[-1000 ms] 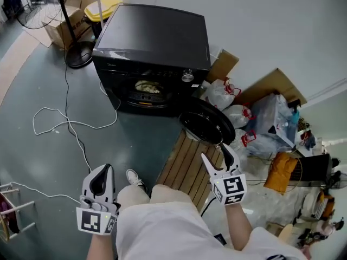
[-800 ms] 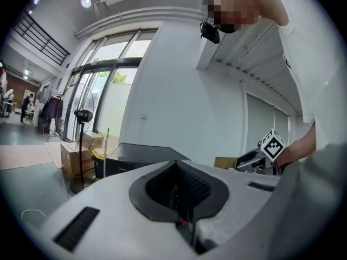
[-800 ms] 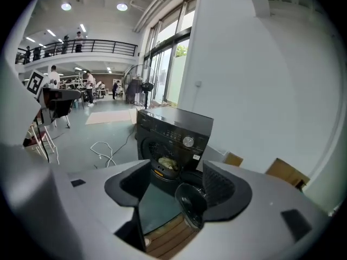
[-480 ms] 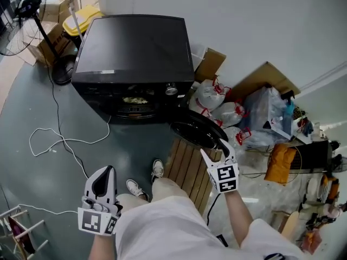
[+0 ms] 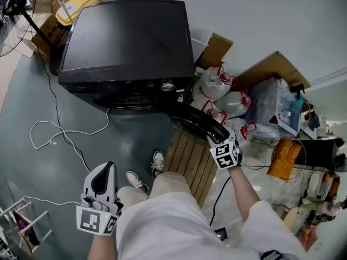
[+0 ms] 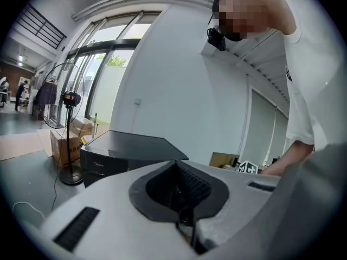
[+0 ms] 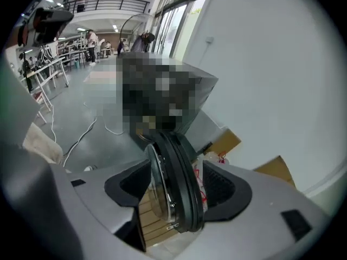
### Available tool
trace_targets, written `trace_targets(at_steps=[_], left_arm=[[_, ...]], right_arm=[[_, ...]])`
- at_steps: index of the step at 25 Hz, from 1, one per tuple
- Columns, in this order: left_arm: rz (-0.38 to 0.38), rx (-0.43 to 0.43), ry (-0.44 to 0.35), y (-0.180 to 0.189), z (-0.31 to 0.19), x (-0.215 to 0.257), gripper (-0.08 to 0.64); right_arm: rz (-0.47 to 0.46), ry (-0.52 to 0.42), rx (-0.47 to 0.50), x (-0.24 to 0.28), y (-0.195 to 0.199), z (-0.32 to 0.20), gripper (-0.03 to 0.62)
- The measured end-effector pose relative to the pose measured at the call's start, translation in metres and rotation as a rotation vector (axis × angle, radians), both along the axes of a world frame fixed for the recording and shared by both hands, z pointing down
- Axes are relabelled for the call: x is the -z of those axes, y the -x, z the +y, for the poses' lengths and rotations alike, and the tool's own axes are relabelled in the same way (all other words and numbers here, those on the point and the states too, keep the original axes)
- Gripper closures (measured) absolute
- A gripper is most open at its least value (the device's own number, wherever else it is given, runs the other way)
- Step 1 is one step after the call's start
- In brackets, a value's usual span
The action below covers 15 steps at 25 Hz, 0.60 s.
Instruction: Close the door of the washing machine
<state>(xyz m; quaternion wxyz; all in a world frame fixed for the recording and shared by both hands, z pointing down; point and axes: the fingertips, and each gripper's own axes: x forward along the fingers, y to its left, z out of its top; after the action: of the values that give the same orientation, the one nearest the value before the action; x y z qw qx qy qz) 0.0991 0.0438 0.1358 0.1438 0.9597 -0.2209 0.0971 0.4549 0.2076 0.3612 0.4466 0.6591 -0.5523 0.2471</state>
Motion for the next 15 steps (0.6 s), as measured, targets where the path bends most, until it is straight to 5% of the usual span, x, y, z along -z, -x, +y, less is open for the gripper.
trace_targets(at_steps=[7, 15], left_arm=[[-0.068, 0.026, 0.048, -0.004, 0.0, -0.021, 0.557], [-0.102, 0.051, 0.071, -0.007, -0.005, -0.031, 0.557]], right_arm=[[-0.017, 0.121, -0.011, -0.06, -0.041, 0.006, 0.324], [-0.143, 0.171, -0.065, -0.099, -0.057, -0.002, 0.321]])
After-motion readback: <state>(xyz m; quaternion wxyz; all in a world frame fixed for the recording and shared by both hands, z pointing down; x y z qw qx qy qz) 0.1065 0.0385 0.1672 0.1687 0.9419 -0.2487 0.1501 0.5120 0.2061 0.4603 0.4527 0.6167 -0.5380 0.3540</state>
